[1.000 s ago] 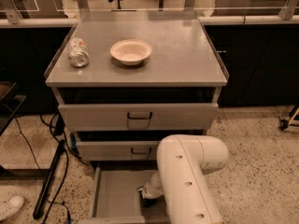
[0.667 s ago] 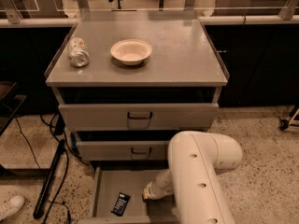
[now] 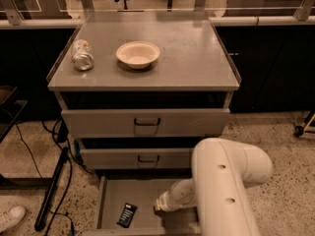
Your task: Pick rxbar blueberry from bottom drawer and place on counter
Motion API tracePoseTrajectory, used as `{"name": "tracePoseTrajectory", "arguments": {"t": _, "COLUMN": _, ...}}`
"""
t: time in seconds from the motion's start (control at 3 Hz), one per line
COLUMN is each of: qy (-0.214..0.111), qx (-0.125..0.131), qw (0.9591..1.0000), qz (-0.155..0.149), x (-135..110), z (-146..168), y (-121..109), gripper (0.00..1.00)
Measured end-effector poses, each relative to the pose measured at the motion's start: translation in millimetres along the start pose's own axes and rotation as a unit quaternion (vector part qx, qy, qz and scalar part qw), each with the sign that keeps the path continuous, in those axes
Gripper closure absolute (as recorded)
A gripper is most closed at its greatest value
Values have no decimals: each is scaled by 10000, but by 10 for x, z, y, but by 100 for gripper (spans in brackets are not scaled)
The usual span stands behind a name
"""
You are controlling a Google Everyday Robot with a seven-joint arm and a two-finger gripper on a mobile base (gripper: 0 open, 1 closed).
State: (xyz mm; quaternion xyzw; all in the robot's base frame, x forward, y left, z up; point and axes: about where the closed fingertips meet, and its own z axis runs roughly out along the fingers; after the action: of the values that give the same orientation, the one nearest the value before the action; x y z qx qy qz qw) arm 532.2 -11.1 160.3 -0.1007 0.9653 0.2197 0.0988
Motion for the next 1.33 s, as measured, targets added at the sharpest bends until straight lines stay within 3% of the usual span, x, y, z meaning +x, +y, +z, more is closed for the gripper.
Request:
{"name": "tracePoseTrajectory", "arguments": {"t": 0.33, "qy": -336, "qx": 41, "qw": 9990, "qz": 284, "x": 77, "z": -477, "y": -121, "gripper": 100}}
{"name": "tracePoseTrajectory", "arguments": {"t": 0.67, "qy": -813, "qx": 412, "qw": 9942, "qz": 579, "x": 198, "z": -1031, "y": -306, "gripper": 100}}
{"name": "tracePoseTrajectory", "arguments": {"t": 1.0, "qy": -837, "qx": 500, "qw": 9938, "qz": 528, "x": 378, "z": -1063, "y": -303, "gripper": 100}}
{"name": "tracePoseTrajectory", "arguments": {"t": 1.33, "qy": -1181, "qx": 718, "qw": 9871, "qz": 806, "x": 236, "z": -1353, "y": -524, "gripper": 100}}
